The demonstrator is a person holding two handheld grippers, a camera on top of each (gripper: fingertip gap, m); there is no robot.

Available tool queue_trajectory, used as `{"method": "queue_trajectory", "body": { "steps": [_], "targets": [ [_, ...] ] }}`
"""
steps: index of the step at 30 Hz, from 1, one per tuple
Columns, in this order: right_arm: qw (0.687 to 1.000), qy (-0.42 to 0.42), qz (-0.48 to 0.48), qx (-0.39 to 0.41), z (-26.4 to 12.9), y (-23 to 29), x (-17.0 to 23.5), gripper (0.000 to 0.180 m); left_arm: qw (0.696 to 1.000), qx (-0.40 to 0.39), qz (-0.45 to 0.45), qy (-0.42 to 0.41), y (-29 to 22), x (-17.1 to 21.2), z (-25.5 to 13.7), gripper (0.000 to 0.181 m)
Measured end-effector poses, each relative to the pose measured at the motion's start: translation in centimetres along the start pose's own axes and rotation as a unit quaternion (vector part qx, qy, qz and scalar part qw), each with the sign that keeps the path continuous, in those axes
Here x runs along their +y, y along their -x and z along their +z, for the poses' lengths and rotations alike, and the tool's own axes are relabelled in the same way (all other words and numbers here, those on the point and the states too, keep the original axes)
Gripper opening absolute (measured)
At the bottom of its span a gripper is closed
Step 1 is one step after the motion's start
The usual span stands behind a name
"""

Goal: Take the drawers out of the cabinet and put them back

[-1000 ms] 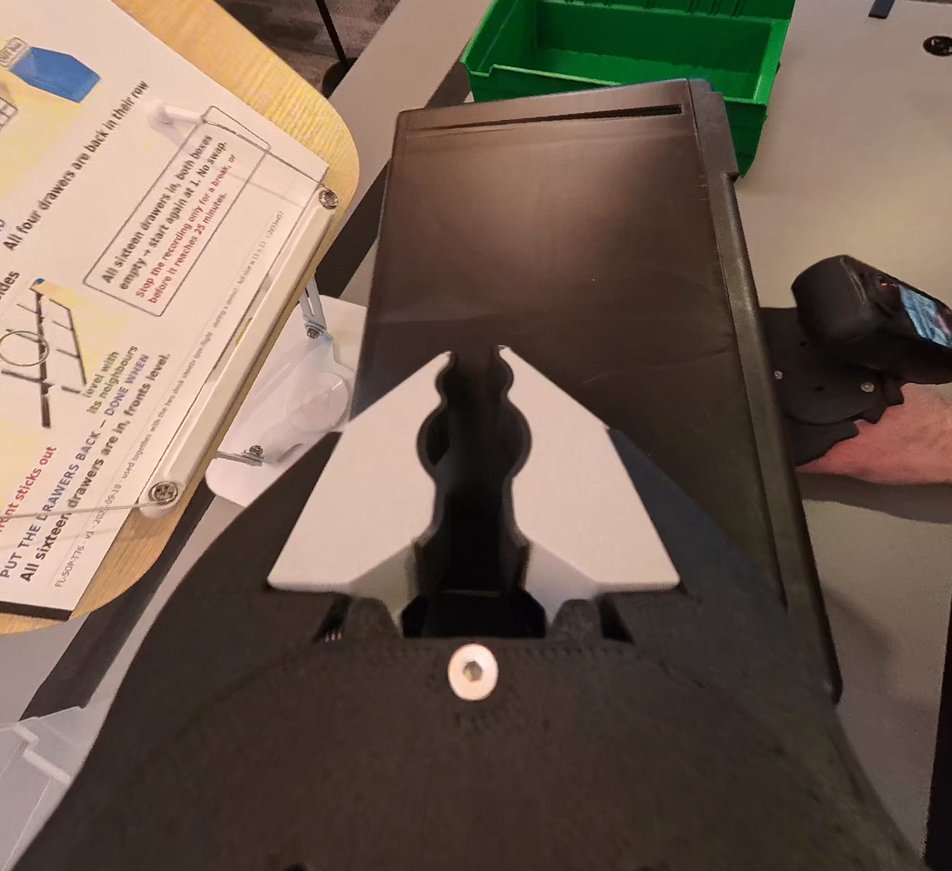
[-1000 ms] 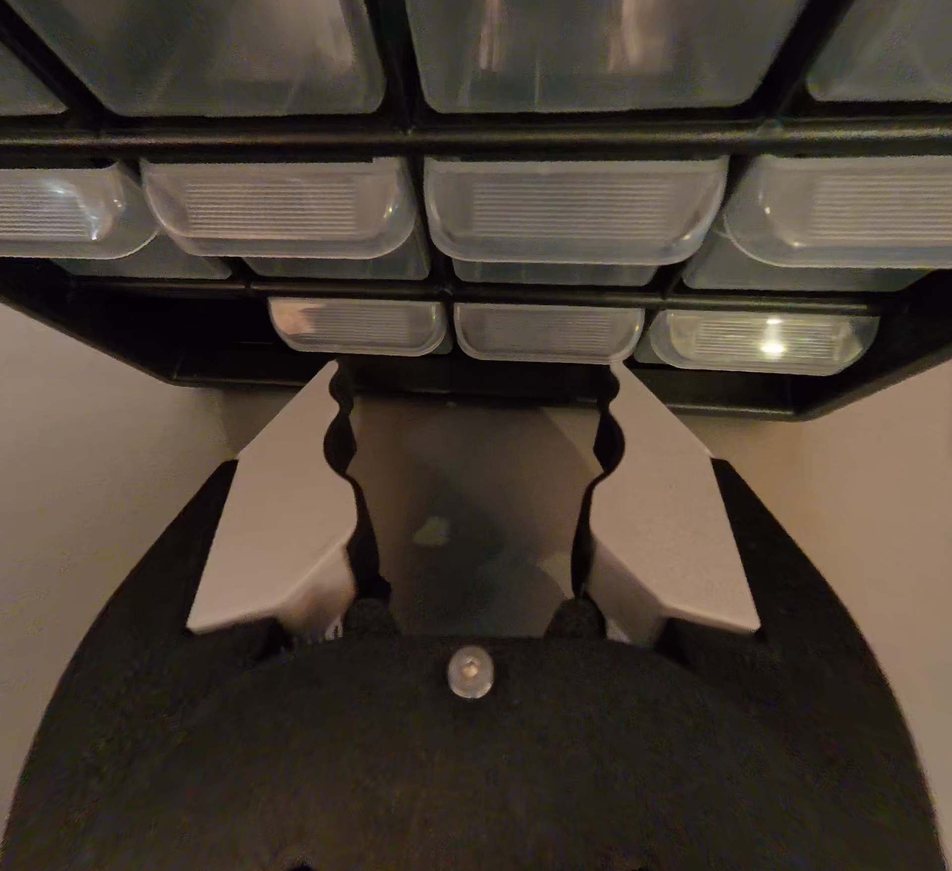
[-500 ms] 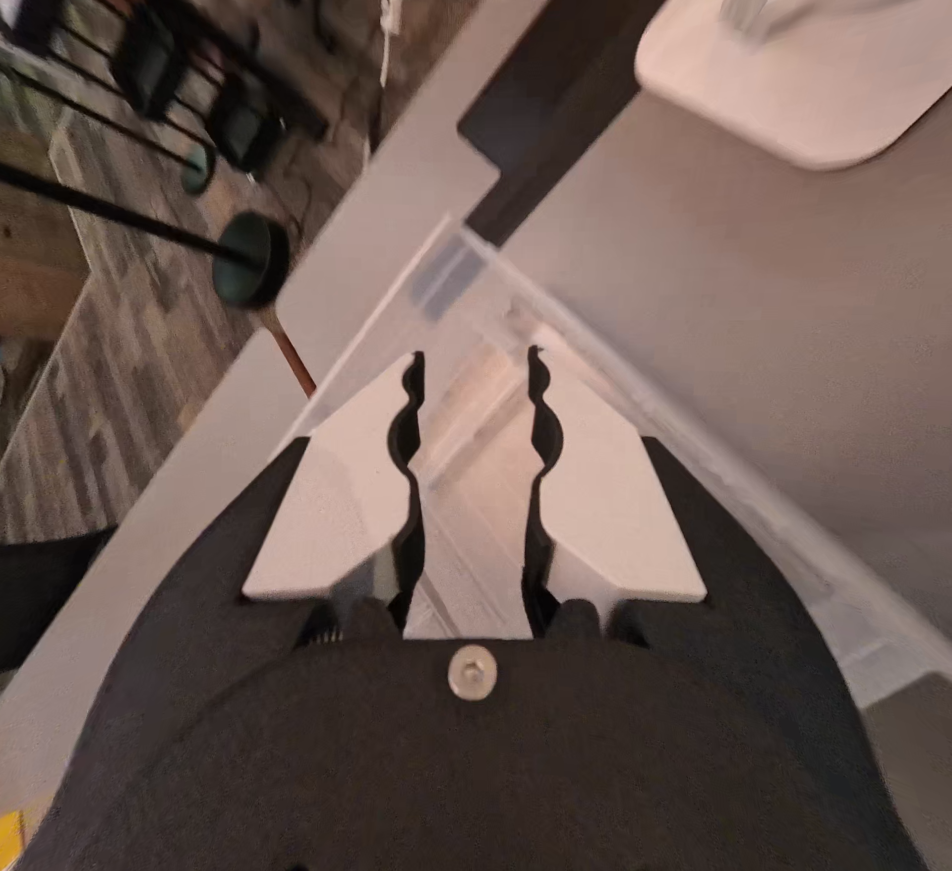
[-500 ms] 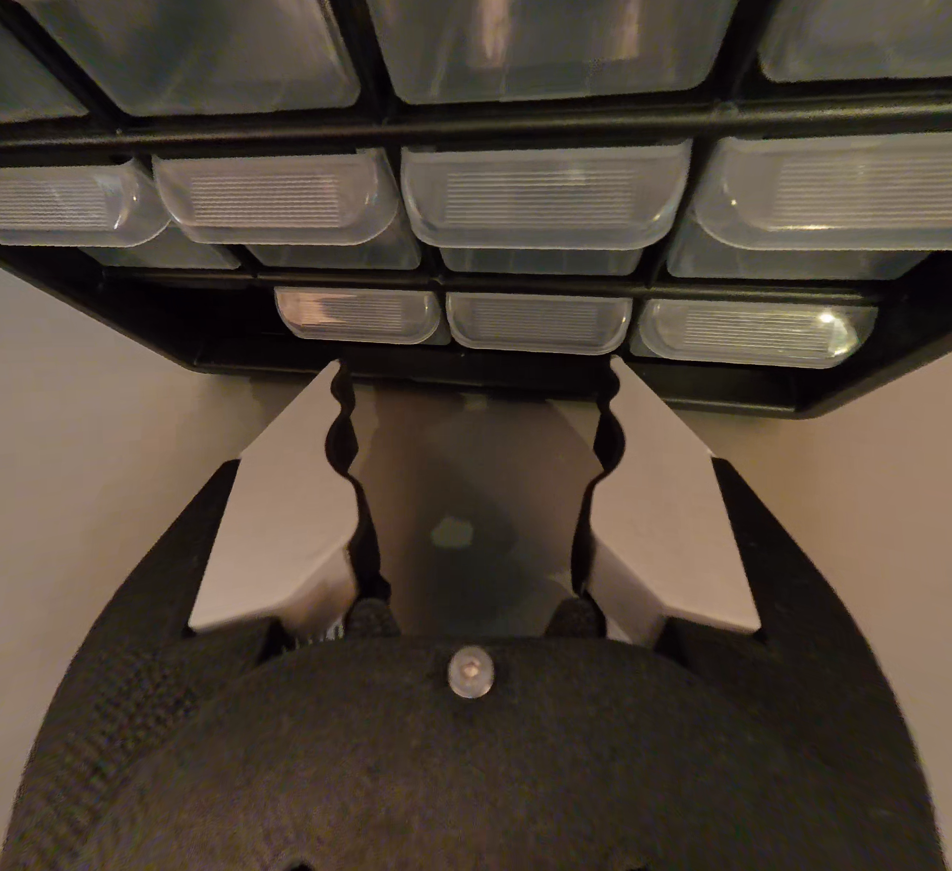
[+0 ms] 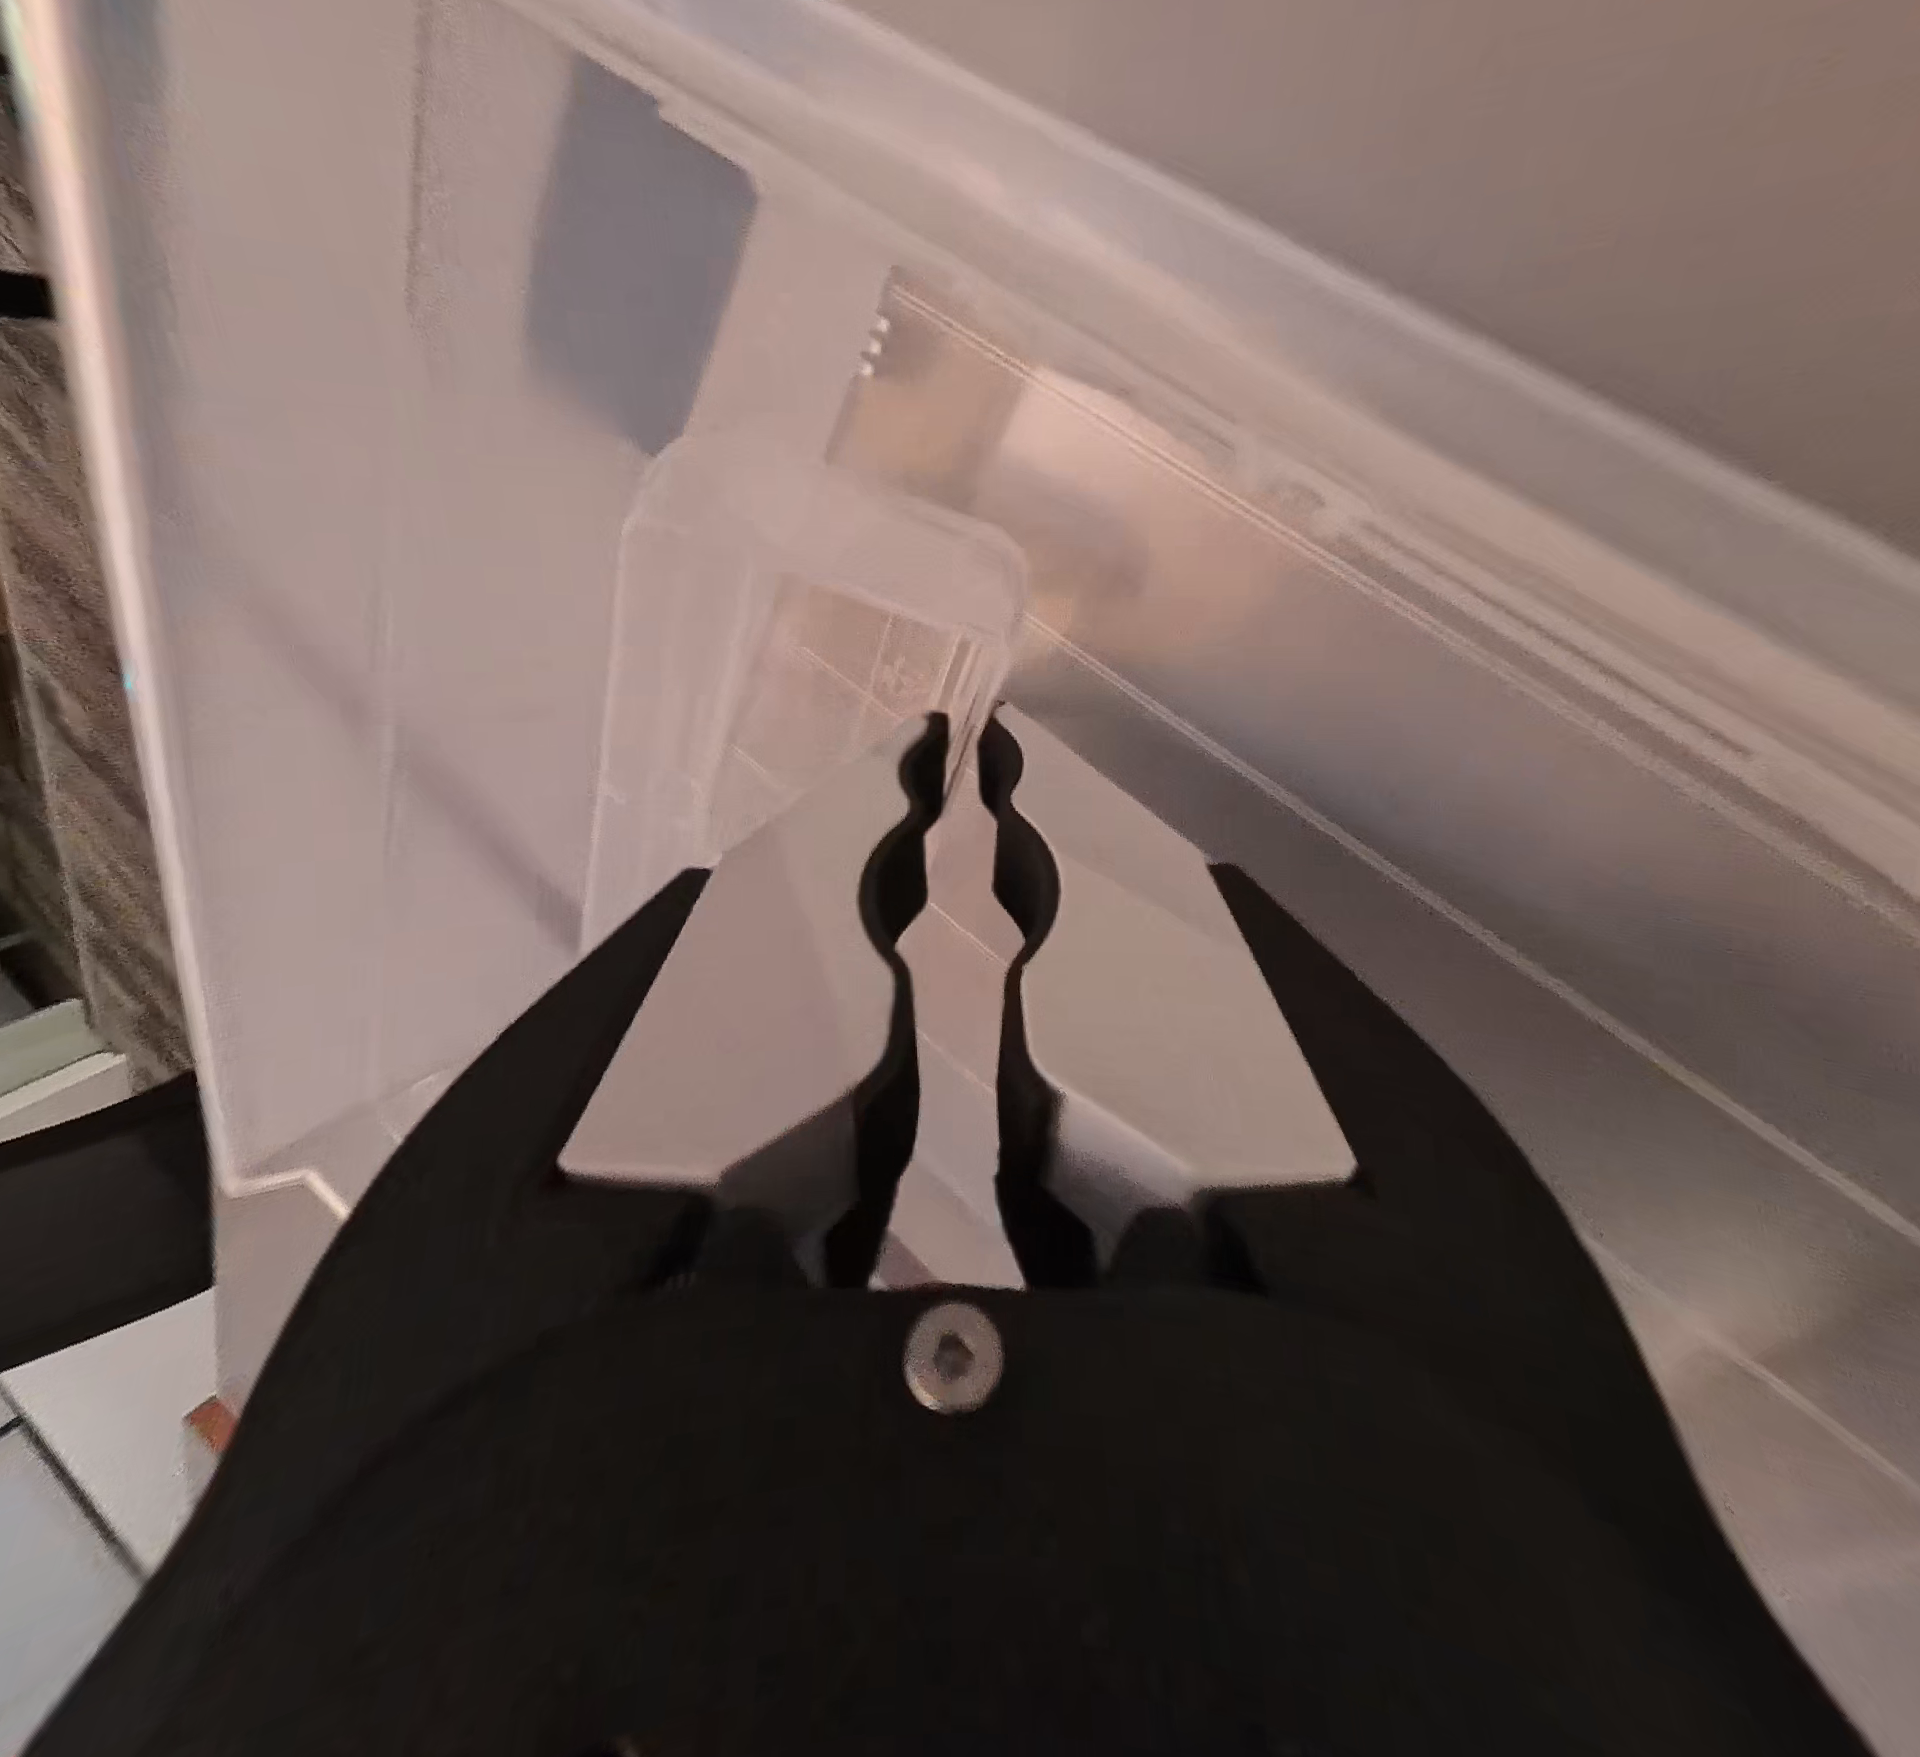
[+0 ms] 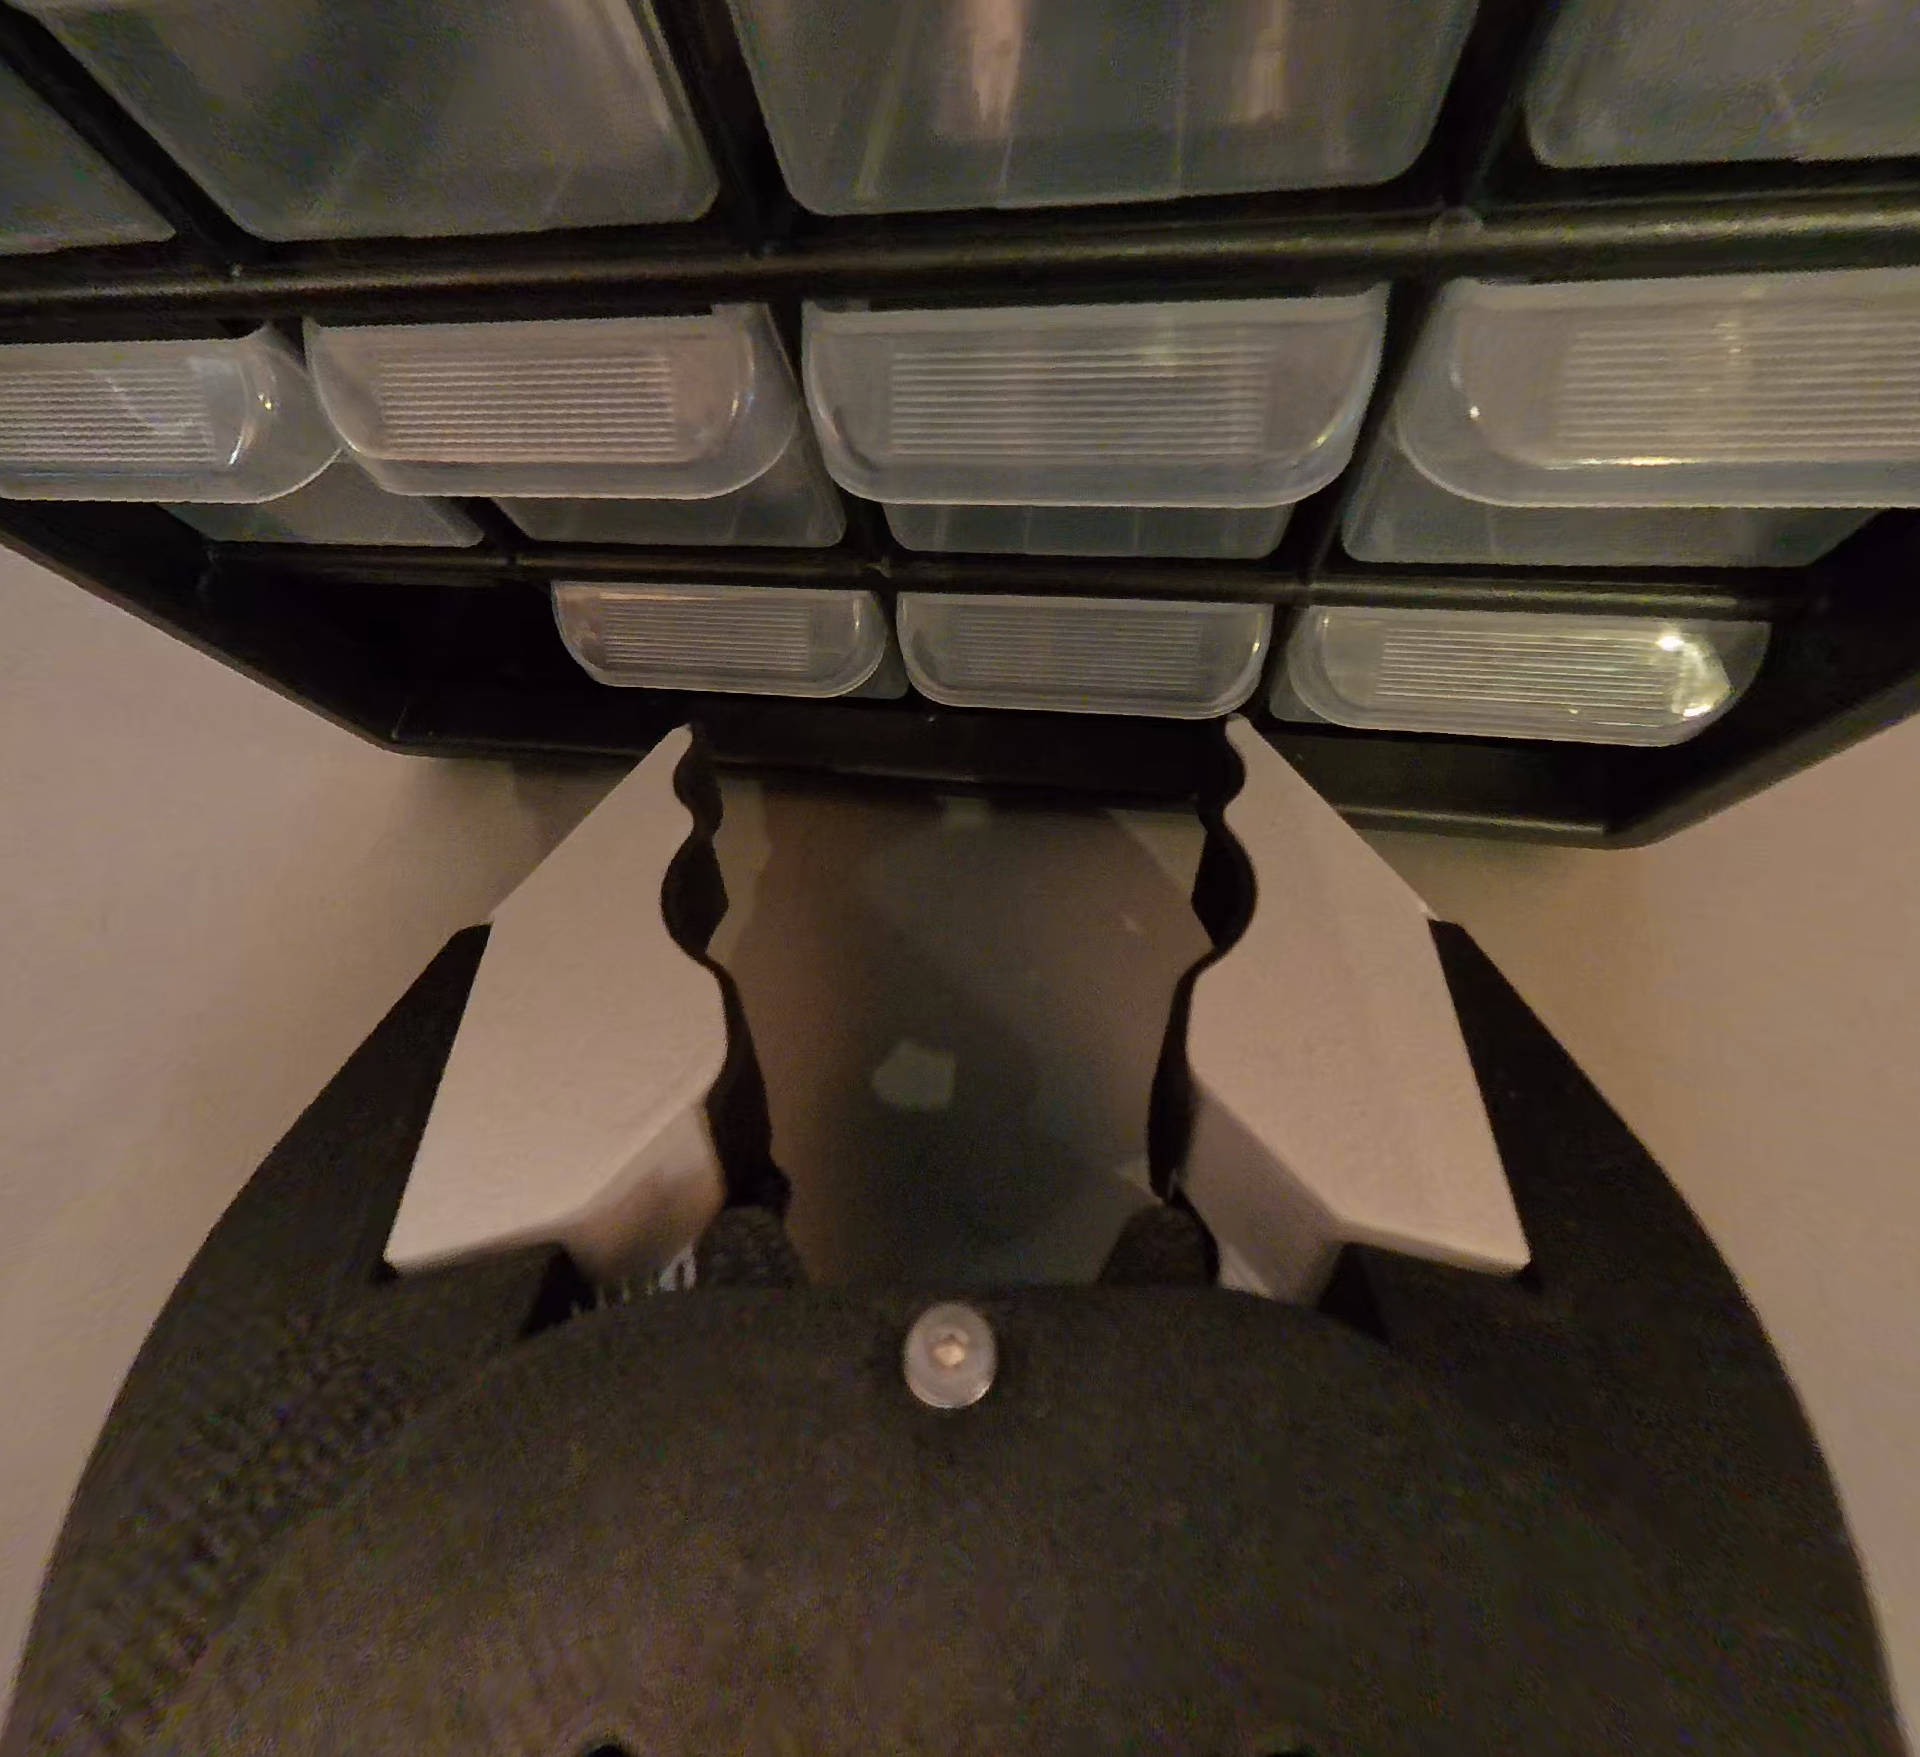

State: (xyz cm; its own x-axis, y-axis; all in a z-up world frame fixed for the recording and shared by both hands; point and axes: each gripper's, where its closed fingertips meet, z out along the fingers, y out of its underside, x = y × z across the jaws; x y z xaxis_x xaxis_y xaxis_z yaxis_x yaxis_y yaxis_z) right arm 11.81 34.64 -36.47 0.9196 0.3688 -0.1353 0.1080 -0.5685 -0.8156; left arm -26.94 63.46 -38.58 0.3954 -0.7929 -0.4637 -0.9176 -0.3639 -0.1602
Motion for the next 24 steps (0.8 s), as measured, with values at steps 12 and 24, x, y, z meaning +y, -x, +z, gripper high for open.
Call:
{"method": "queue_trajectory", "body": {
  "steps": [12, 24],
  "targets": [
    [0.999, 0.007, 0.009, -0.053, -1.1, -0.3, 0.2, 0.090, 0.994, -0.011, 0.016, -0.108, -3.3, -1.1, -13.2, 0.000],
    [0.980, 0.021, -0.097, -0.172, -8.9, 3.9, -0.5, 0.069, 0.916, 0.151, 0.295, -0.225, -34.4, -5.6, -28.4, 0.000]
  ]
}}
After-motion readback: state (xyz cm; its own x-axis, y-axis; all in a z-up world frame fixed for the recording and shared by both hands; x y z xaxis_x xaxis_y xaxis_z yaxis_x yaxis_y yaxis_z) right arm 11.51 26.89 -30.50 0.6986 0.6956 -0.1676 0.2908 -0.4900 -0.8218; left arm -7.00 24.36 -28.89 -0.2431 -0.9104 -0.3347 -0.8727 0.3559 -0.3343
